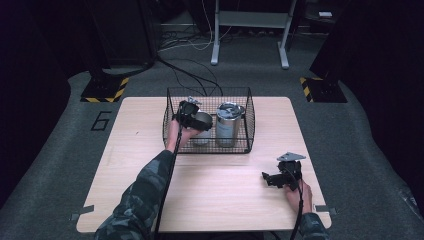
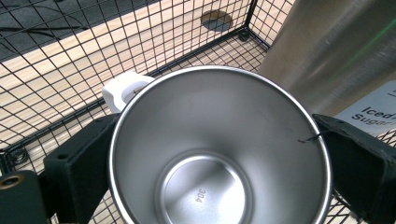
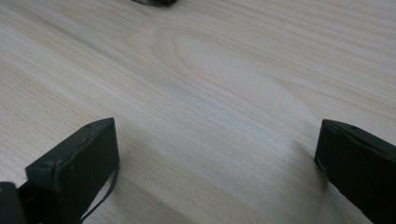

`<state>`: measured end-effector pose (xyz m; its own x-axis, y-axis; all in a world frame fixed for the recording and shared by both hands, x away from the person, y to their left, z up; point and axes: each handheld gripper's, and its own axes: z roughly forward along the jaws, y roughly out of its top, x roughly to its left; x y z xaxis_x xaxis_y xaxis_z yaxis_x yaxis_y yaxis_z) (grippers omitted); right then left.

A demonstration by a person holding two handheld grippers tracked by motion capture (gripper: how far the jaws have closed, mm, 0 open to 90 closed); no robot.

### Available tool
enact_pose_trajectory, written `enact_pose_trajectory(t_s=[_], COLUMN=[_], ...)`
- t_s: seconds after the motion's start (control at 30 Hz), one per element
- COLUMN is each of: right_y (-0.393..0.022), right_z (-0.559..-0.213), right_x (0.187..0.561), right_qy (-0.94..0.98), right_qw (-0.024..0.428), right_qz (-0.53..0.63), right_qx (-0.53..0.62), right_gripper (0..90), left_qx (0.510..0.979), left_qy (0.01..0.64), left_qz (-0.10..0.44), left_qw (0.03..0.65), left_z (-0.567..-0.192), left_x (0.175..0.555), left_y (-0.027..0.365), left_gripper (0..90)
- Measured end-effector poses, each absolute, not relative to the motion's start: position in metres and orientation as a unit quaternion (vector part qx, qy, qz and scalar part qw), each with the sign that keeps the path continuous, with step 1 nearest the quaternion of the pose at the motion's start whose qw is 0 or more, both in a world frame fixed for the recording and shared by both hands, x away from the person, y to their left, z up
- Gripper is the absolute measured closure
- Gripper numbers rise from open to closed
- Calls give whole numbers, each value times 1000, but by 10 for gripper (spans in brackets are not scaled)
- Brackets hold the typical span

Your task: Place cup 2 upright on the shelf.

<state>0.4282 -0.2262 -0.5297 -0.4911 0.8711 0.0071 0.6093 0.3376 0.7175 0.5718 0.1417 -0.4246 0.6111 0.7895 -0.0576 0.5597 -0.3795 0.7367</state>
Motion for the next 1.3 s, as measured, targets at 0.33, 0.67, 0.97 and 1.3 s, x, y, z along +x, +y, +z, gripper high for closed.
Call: enact_pose_trajectory(t_s=[0.33,0.67,0.97,1.3], right_y=[-226,-226,-226,-226], right_z=[-530,-530,-530,-530], right_x=[428,428,428,428], right_qy=[795,794,794,795], right_qw=[194,194,194,193], right_qz=[338,338,338,338], right_qx=[466,466,466,465], right_gripper=[0,0,0,0], left_qx=[823,826,825,826], left_qy=[413,412,416,415], left_qz=[149,148,147,159], left_qw=[360,356,355,347], left_z=[-427,-429,-430,-427], left_x=[573,572,571,570], left_y=[142,140,141,140], left_gripper=[58,57,56,51])
